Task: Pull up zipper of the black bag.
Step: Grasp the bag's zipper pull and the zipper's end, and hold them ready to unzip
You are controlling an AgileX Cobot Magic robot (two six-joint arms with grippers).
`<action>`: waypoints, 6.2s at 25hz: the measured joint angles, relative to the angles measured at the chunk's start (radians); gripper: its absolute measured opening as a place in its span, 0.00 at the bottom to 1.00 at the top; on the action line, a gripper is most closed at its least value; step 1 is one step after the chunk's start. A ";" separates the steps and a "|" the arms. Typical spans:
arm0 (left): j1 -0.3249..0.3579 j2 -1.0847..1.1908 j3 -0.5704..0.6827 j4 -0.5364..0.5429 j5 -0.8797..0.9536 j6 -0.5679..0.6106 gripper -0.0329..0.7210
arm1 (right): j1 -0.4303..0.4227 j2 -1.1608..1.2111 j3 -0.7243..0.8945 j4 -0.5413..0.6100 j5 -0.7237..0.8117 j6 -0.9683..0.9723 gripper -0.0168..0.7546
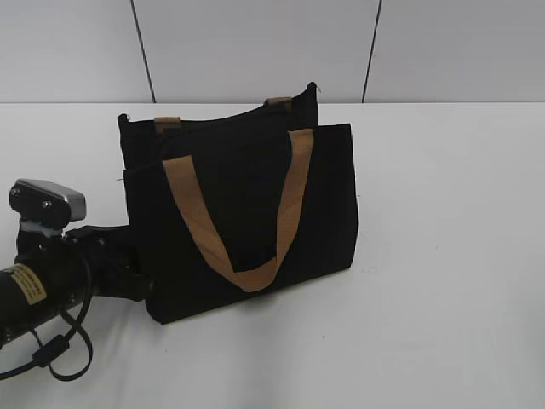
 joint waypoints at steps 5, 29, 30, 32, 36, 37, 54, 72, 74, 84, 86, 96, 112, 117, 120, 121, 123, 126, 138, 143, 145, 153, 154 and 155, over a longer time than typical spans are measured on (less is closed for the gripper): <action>0.000 0.000 -0.035 -0.002 0.000 0.000 0.35 | 0.000 0.000 0.000 0.000 0.000 0.000 0.49; 0.000 -0.032 -0.026 -0.003 0.004 0.000 0.06 | 0.000 0.000 0.000 0.000 0.000 0.000 0.49; 0.000 -0.050 -0.019 -0.013 0.004 0.000 0.06 | 0.000 0.000 0.000 0.000 0.000 0.000 0.49; 0.000 -0.109 -0.003 -0.052 0.006 0.000 0.06 | 0.000 0.000 0.000 0.000 0.000 0.000 0.49; 0.000 -0.267 0.009 -0.104 0.048 0.007 0.06 | 0.000 0.000 0.000 0.000 0.000 0.000 0.49; 0.000 -0.304 0.009 -0.105 0.069 0.008 0.06 | 0.000 0.000 0.000 0.000 0.000 0.000 0.49; 0.000 -0.700 -0.017 -0.082 0.352 0.033 0.06 | 0.000 0.000 0.000 0.000 0.000 0.000 0.49; 0.000 -0.716 -0.155 -0.063 0.629 -0.016 0.06 | 0.000 0.012 0.000 0.047 0.000 0.000 0.49; 0.000 -0.720 -0.160 -0.052 0.668 -0.050 0.06 | 0.000 0.065 0.000 0.090 -0.002 -0.021 0.49; 0.000 -0.770 -0.200 -0.028 0.825 -0.080 0.06 | 0.025 0.528 -0.040 0.655 -0.155 -0.574 0.49; 0.000 -0.773 -0.200 -0.028 0.827 -0.080 0.06 | 0.064 0.628 -0.040 0.773 -0.174 -0.704 0.49; 0.000 -0.774 -0.200 -0.028 0.831 -0.083 0.06 | 0.311 1.120 -0.231 0.978 -0.298 -1.177 0.49; 0.000 -0.774 -0.200 -0.028 0.831 -0.083 0.06 | 0.605 1.662 -0.634 1.218 -0.425 -1.486 0.49; 0.000 -0.774 -0.200 -0.028 0.831 -0.083 0.06 | 0.633 1.763 -0.731 1.226 -0.430 -1.494 0.49; 0.000 -0.774 -0.200 -0.028 0.831 -0.083 0.06 | 0.633 1.803 -0.763 1.227 -0.454 -1.495 0.49; 0.000 -0.774 -0.200 -0.028 0.831 -0.083 0.06 | 0.633 1.813 -0.766 1.229 -0.461 -1.495 0.49; 0.000 -0.774 -0.200 -0.028 0.831 -0.083 0.06 | 0.633 1.828 -0.768 1.239 -0.467 -1.495 0.49; 0.000 -0.774 -0.200 -0.028 0.831 -0.083 0.06 | 0.633 1.843 -0.769 1.266 -0.480 -1.495 0.49; 0.000 -0.774 -0.200 -0.028 0.831 -0.083 0.06 | 0.633 1.849 -0.769 1.365 -0.522 -1.527 0.36; 0.000 -0.774 -0.200 -0.028 0.831 -0.083 0.06 | 0.633 1.849 -0.769 1.368 -0.522 -1.531 0.35; 0.000 -0.774 -0.200 -0.028 0.831 -0.083 0.06 | 0.633 1.849 -0.769 1.368 -0.522 -1.532 0.35; 0.000 -0.774 -0.200 -0.028 0.831 -0.083 0.06 | 0.633 1.875 -0.787 1.391 -0.534 -1.533 0.35; 0.000 -0.775 -0.200 -0.028 0.831 -0.083 0.06 | 0.633 1.882 -0.792 1.397 -0.530 -1.533 0.35; 0.000 -0.775 -0.200 -0.028 0.831 -0.083 0.06 | 0.633 1.889 -0.796 1.398 -0.527 -1.533 0.35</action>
